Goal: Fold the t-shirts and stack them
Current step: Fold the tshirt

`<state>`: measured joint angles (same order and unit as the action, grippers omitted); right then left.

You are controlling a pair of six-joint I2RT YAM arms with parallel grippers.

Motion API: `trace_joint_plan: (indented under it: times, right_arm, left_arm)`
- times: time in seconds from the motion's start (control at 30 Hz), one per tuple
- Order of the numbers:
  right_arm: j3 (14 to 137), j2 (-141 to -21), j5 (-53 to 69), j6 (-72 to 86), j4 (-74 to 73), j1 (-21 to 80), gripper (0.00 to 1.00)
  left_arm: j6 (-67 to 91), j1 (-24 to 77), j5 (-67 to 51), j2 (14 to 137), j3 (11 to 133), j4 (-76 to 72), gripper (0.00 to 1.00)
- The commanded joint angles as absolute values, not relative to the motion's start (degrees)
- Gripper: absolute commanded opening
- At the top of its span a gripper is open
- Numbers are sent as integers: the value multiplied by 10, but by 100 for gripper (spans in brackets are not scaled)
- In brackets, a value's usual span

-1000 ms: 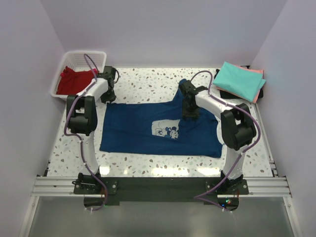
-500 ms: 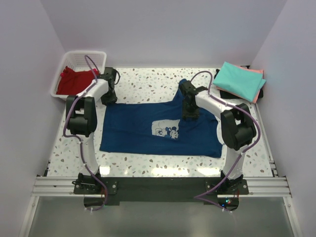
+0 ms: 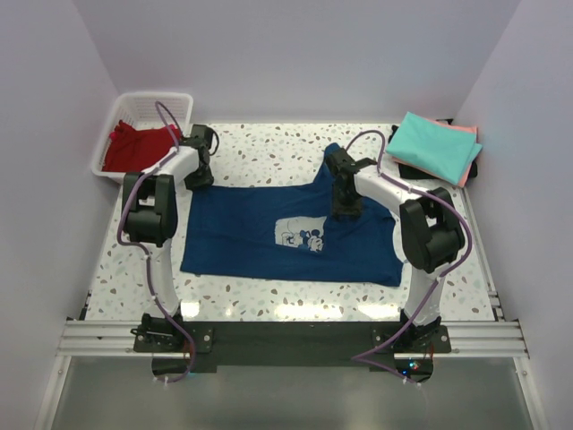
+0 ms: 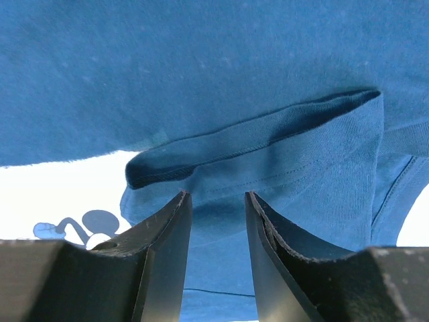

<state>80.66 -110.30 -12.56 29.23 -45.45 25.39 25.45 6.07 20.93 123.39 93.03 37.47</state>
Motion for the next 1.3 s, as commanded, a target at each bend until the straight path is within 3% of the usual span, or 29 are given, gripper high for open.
trace_joint_plan:
  times: [0.0,0.23,0.47,0.63,0.73,0.87,0.97,1.27]
  right_arm:
    - [802,-1077,-142,290,-460,252,41]
    - [804,-1078,-147,291,-462,252,41]
    - [822,-1088,-170,294,-457,252,41]
    - [903,-1126,-202,287,-455,250,41]
    - [968,-1156,-209,280,-465,243,41]
    - [1026,-1180,-208,266,-475,241,41]
    - [1030,-1184,-205,264,-474,241,41]
    - [993,-1179,-193,269,-465,241,41]
  left_arm:
    - [252,61,222,1252,917,340,43]
    - [251,61,216,1259,921,339,41]
    - [257,61,210,1281,917,347,20]
    - [257,61,208,1286,916,349,15]
    - [258,62,207,1288,917,355,16]
    - [260,62,210,1256,904,351,30]
    - [263,65,215,1231,898,352,35]
    - [269,66,223,1216,925,359,36]
